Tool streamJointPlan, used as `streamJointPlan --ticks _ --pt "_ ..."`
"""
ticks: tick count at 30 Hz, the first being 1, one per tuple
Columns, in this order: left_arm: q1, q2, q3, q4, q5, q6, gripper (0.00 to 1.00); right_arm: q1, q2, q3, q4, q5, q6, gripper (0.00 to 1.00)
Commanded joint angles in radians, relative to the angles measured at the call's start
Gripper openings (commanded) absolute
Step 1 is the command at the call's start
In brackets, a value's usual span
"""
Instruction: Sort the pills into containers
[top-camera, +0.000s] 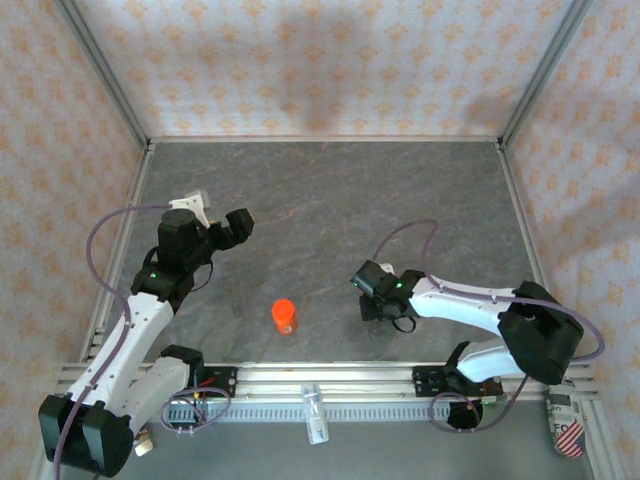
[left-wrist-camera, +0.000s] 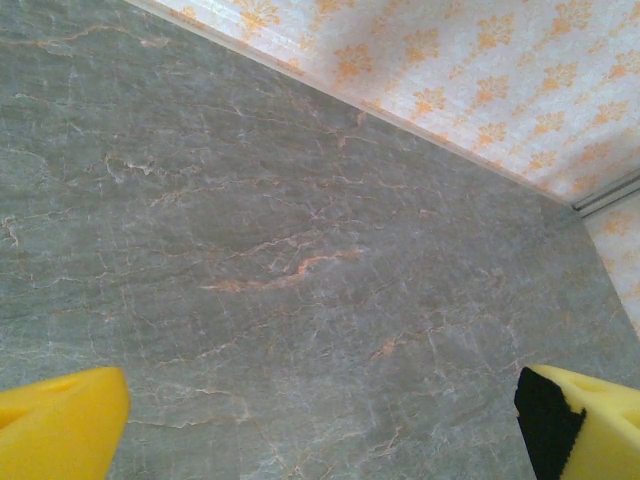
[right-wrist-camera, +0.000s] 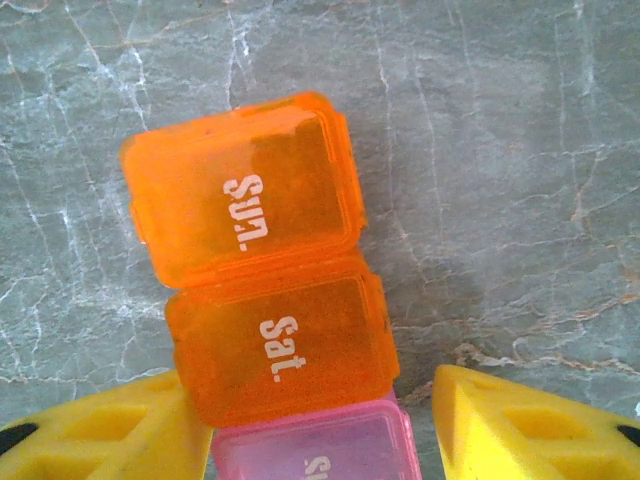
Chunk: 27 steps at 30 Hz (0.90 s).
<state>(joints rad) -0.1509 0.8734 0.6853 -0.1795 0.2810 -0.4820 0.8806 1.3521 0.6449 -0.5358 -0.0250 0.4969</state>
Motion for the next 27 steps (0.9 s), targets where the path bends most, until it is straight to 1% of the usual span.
streamJointPlan --ticks 1,3,8,13,16,19,22,24,27 --pt "-0.004 0.007 0.031 -0.023 0.009 -0.012 1.00 -0.005 0.011 0.003 0.006 0.038 -0.004 0.58" --pt "-0.004 0.009 0.031 -0.024 0.009 -0.012 1.00 -0.005 0.010 -0.005 0.011 0.033 -0.002 0.56" --pt "-0.005 0.010 0.033 -0.020 0.011 -0.017 1.00 -0.005 0.003 -0.017 0.020 0.024 -0.001 0.49" --pt "-0.004 0.013 0.042 -0.019 0.021 -0.031 1.00 -0.005 -0.006 -0.003 0.011 0.012 -0.012 0.35" --pt "-0.005 0.012 0.059 -0.022 0.042 -0.047 1.00 -0.007 -0.037 0.040 -0.016 0.005 -0.024 0.34" --pt "-0.003 0.013 0.081 -0.010 0.083 -0.100 1.00 -0.022 -0.070 0.114 -0.041 -0.012 -0.048 0.34" --pt "-0.005 0.026 0.099 0.030 0.141 -0.149 1.00 -0.057 -0.080 0.197 -0.030 -0.071 -0.096 0.34" --pt "-0.006 0.045 0.112 0.076 0.211 -0.186 1.00 -0.078 -0.066 0.263 -0.021 -0.116 -0.138 0.34" --pt "-0.019 0.083 0.149 0.091 0.273 -0.236 0.99 -0.095 -0.028 0.360 -0.012 -0.175 -0.207 0.34"
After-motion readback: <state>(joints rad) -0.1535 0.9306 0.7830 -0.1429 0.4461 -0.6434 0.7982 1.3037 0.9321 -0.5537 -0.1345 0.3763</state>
